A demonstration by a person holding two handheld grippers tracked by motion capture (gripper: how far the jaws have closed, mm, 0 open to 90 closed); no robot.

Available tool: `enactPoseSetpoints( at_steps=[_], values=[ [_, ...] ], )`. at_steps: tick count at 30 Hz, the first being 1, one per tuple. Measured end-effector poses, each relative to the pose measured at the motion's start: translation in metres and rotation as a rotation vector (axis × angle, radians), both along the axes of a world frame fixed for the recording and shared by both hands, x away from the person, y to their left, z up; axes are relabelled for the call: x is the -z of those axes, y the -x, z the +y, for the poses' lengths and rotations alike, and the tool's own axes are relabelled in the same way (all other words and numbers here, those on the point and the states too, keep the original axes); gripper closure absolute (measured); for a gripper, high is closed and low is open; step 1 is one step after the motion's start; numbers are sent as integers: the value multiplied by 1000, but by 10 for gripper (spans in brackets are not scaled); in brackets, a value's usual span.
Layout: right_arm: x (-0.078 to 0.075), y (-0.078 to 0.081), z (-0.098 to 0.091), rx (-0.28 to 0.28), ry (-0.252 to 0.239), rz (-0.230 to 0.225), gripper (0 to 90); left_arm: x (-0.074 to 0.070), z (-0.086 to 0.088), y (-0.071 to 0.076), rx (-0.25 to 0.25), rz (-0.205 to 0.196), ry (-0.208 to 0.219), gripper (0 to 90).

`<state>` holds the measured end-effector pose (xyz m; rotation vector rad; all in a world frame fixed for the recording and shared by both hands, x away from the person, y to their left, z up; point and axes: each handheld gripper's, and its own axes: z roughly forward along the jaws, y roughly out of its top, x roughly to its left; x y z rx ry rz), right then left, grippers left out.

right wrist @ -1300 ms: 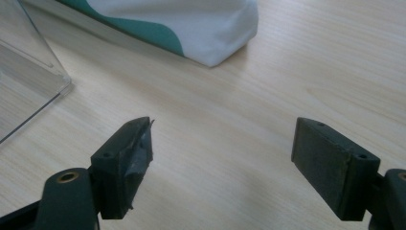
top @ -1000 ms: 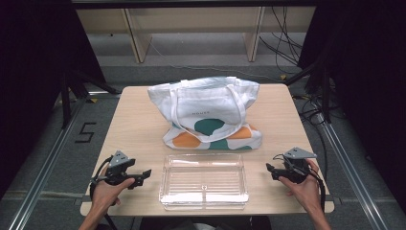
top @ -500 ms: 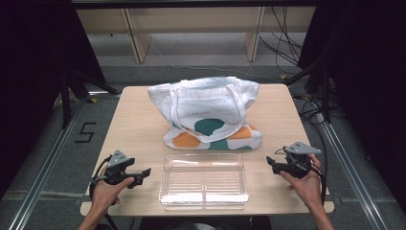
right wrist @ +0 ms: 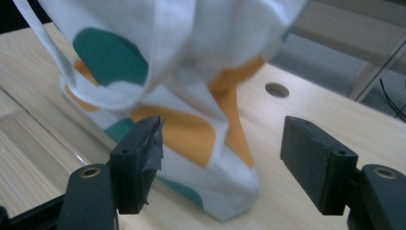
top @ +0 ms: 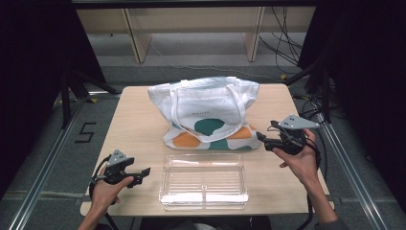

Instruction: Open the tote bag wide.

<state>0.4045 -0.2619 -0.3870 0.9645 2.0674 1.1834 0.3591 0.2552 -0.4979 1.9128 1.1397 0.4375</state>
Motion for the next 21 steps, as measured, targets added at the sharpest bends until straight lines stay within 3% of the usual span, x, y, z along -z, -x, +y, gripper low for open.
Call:
enactPoseSetpoints(
  at_steps=[4,5,7,8,9,13,14,15,21],
  values=[
    [-13,-4,9,-11,3,-8,327,0,0,0,-5,-7,3,181],
    [-23,-6,16,-28,8,1,328,0,0,0,-4,-6,1,181],
    [-24,-7,18,-26,1,1,328,0,0,0,-1,-8,-3,181],
    [-27,-10,20,-37,17,-22,329,0,0,0,-4,-7,1,181],
    [-35,-13,27,-39,5,-10,332,-1,0,0,-1,-11,-4,181],
    [-43,-17,33,-52,9,-15,338,0,0,0,0,-7,-1,181],
    [-49,-23,38,-71,19,-36,345,0,0,0,-2,-5,-1,181],
    [-50,-24,41,-72,4,-21,348,0,0,0,-5,-6,2,181],
    [-67,-34,58,-89,35,-23,364,0,0,0,0,-12,-7,182]
  ],
)
